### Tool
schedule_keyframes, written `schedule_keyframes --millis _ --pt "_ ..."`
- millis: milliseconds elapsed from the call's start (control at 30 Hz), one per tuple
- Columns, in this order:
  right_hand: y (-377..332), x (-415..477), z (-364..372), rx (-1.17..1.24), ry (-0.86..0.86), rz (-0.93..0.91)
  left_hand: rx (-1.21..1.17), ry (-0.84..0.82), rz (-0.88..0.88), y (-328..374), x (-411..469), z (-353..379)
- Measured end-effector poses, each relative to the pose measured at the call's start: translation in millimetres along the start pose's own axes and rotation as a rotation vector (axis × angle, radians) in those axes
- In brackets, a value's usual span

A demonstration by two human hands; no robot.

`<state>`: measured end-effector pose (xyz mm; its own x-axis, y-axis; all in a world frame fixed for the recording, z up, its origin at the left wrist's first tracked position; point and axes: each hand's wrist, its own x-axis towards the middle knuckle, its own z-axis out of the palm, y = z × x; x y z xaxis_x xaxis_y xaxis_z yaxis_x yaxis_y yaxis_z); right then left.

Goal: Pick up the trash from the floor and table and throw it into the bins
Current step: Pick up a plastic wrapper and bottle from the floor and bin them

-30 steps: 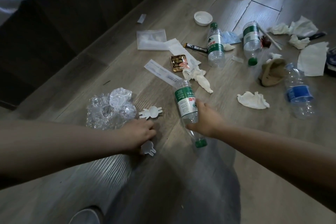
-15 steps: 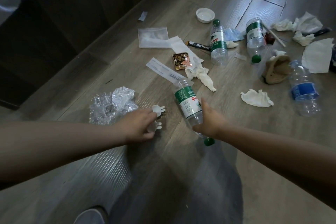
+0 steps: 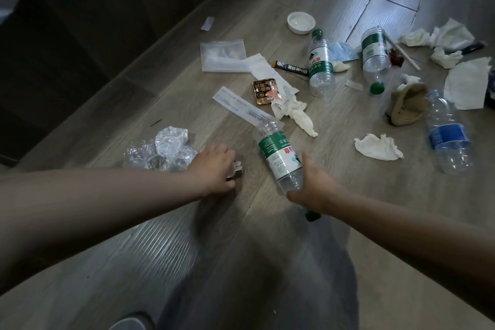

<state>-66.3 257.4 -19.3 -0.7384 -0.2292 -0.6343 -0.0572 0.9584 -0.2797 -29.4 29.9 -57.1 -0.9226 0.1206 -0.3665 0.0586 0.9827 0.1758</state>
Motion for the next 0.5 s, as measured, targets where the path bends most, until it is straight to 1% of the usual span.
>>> schedule_keyframes --millis 333,400,500 --pt "-0.9 -2.8 0.4 0.020 -0.010 -0.001 -0.023 -0.028 0.013 -4.2 1.6 1.0" --pt "-0.3 -5.1 0.2 0.018 -0.014 0.000 -0.067 0.003 0.039 -5.3 -4.0 -2.8" --pt "-0.6 -6.8 -0.7 0.010 -0.021 -0.003 -0.112 0.100 0.063 -15.9 -14.7 -11.9"
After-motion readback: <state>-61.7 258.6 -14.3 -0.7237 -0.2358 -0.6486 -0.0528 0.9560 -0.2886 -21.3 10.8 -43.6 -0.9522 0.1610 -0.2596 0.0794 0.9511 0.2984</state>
